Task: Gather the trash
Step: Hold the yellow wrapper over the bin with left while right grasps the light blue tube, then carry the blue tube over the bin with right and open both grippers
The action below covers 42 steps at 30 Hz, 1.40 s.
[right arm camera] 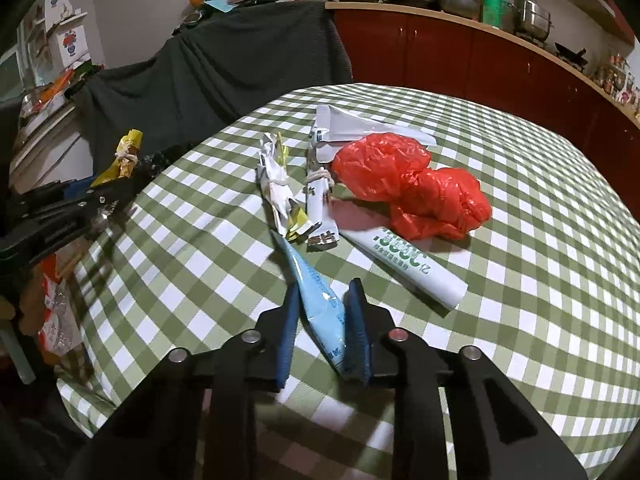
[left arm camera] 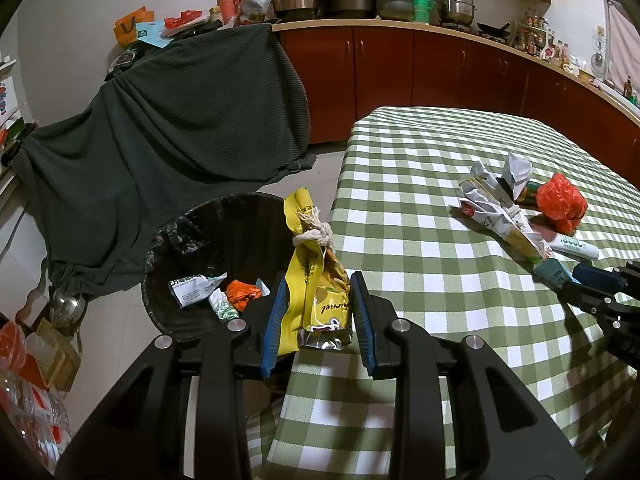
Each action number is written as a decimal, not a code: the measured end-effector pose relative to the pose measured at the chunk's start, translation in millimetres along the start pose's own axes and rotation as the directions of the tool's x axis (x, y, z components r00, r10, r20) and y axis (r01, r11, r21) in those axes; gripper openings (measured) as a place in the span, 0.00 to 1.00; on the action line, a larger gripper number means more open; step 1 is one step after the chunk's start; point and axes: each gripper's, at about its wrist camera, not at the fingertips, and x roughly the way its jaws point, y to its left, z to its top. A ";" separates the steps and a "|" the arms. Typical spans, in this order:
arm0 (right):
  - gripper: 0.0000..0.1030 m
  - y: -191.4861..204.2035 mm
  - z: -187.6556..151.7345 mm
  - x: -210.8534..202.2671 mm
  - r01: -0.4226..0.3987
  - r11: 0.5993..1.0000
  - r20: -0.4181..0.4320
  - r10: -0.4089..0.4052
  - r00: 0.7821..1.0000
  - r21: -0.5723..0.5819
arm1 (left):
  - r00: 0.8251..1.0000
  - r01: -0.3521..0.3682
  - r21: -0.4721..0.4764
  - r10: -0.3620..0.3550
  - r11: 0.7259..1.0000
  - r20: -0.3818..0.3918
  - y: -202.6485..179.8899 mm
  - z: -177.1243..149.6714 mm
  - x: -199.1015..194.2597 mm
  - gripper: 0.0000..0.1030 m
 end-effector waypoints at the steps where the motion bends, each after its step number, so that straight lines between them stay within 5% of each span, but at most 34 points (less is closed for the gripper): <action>1: 0.23 -0.4 -0.5 -0.5 -0.004 1.000 0.000 0.004 1.000 0.006 | 1.000 0.000 -0.001 0.000 1.000 0.001 0.6 -0.1 -0.5 0.30; 19: 0.18 6.8 21.3 -23.3 -0.086 0.988 0.114 0.071 0.991 0.131 | 0.998 -0.050 -0.039 0.050 0.998 0.024 26.8 -5.3 -13.9 0.30; 33: 0.18 91.8 95.3 17.0 -0.255 0.964 0.196 0.238 0.951 0.069 | 0.988 -0.146 -0.115 0.150 0.983 0.028 76.8 -7.3 -7.8 0.30; 42: 0.18 136.4 119.4 50.8 -0.264 0.965 0.174 0.259 0.950 0.002 | 0.972 -0.222 -0.192 0.232 0.956 0.030 106.0 -0.4 3.4 0.30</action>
